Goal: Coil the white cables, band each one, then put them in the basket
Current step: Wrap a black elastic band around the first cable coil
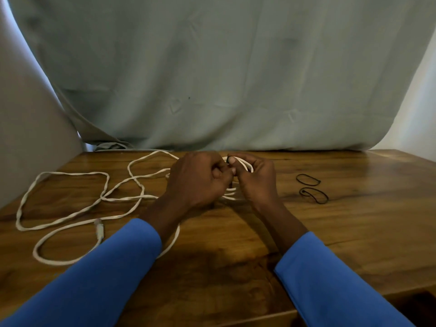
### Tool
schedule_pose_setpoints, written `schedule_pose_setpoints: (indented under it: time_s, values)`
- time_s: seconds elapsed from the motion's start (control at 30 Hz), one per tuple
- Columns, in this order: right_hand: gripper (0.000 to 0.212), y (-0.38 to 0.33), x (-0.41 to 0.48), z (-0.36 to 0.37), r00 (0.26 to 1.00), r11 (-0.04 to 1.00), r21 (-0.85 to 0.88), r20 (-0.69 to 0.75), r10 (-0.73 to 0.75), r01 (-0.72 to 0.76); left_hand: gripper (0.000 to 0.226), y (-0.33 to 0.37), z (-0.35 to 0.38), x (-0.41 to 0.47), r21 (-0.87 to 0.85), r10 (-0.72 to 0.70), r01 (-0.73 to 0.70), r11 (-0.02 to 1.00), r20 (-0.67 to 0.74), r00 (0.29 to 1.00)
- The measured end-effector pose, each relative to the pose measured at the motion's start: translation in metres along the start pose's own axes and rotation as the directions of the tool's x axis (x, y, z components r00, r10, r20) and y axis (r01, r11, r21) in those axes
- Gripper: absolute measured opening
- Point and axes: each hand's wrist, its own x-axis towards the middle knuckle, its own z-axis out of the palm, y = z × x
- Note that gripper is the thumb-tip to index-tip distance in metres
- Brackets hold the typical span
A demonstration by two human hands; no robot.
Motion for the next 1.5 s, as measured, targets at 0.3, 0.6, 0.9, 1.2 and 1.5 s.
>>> schedule_pose_setpoints:
  time_s: [0.3, 0.6, 0.9, 1.2, 1.5]
  values:
    - [0.005, 0.010, -0.001, 0.009, 0.989, 0.988, 0.070, -0.054, 0.140, -0.136, 0.029, 0.008, 0.019, -0.007, -0.037, -0.133, 0.136, 0.990, 0.070, 0.989]
    - [0.012, 0.009, -0.003, 0.007, 0.996, 0.977, -0.208, -0.061, -0.068, 0.054, 0.028, -0.010, -0.009, 0.010, 0.185, 0.069, -0.063, 0.981, -0.029, 0.997]
    - [0.013, -0.005, -0.008, 0.007, 0.988, 0.992, -0.123, 0.154, 0.016, 0.003, 0.023, -0.047, -0.024, 0.019, -0.070, 0.011, -0.026, 0.997, -0.211, 0.977]
    - [0.013, -0.029, -0.021, 0.013, 0.953, 0.960, 0.224, 0.286, 0.098, -0.166, 0.021, -0.052, -0.013, 0.020, -0.303, -0.138, 0.100, 0.948, -0.107, 0.985]
    - [0.036, -0.032, -0.029, 0.009, 0.856, 0.976, 0.141, 0.512, 0.073, -0.168, 0.012, -0.055, -0.010, 0.017, -0.611, -0.417, 0.582, 0.537, 0.407, 0.812]
